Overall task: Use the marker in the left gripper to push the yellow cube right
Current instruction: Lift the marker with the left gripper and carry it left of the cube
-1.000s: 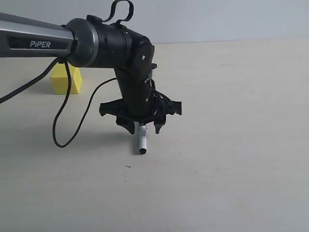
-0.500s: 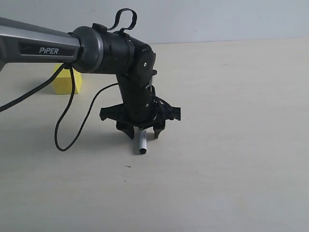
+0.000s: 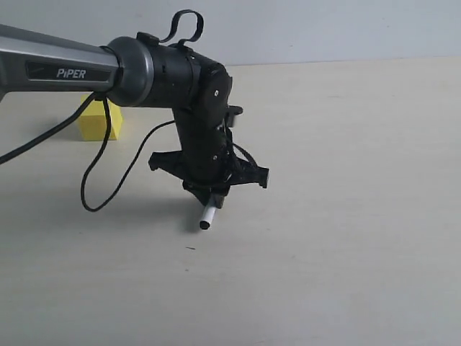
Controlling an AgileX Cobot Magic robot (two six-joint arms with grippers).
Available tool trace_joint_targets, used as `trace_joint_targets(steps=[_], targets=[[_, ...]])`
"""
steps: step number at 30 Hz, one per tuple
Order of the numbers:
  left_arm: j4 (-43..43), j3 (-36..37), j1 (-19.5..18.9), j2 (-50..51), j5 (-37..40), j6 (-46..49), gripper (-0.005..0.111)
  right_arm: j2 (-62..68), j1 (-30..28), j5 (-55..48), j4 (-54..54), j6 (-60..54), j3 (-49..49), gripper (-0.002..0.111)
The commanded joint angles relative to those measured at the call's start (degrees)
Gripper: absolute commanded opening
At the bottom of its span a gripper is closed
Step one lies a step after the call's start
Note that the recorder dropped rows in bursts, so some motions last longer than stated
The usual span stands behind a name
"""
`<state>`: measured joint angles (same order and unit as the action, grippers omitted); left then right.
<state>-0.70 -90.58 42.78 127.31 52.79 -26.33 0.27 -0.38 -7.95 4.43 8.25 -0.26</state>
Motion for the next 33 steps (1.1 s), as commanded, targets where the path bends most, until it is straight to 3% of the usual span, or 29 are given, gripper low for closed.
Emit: trace_joint_targets(steps=[1, 4, 7, 10, 14, 15, 18, 21, 23, 28, 33], targets=[[0.7, -2.6, 0.2, -5.9, 7.0, 12.8, 0.000, -0.3, -0.1, 0.3, 0.1, -0.1, 0.3, 0.000], [3.8, -2.7, 0.2, -11.6, 9.9, 23.9, 0.000, -0.3, -0.1, 0.3, 0.1, -0.1, 0.3, 0.000], [5.4, -2.7, -0.4, -18.4, 17.2, 42.0, 0.000, -0.3, -0.1, 0.3, 0.1, -0.1, 0.3, 0.000], [5.7, -2.1, -4.9, -23.5, 17.2, 53.6, 0.000, -0.3, -0.1, 0.3, 0.1, -0.1, 0.3, 0.000], [22.2, -2.1, -12.0, -24.5, 17.2, 60.9, 0.000, -0.3, -0.1, 0.3, 0.1, -0.1, 0.3, 0.000], [22.5, -2.1, -13.6, -24.4, 15.0, 63.3, 0.000, -0.3, -0.1, 0.3, 0.1, -0.1, 0.3, 0.000], [17.4, -2.1, -19.6, -24.2, 7.7, 74.8, 0.000, -0.3, -0.1, 0.3, 0.1, -0.1, 0.3, 0.000], [5.6, -2.1, -27.1, -24.0, 8.9, 93.6, 0.000, -0.3, -0.1, 0.3, 0.1, -0.1, 0.3, 0.000], [2.8, -2.1, -31.1, -23.6, 9.2, 97.3, 0.000, -0.3, -0.1, 0.3, 0.1, -0.1, 0.3, 0.000], [9.0, -2.6, -38.3, -19.5, 10.7, 97.8, 0.000, -0.3, -0.1, 0.3, 0.1, -0.1, 0.3, 0.000], [2.0, -7.7, -43.1, -13.5, 11.8, 101.7, 0.000, -0.3, -0.1, 0.3, 0.1, -0.1, 0.3, 0.000]])
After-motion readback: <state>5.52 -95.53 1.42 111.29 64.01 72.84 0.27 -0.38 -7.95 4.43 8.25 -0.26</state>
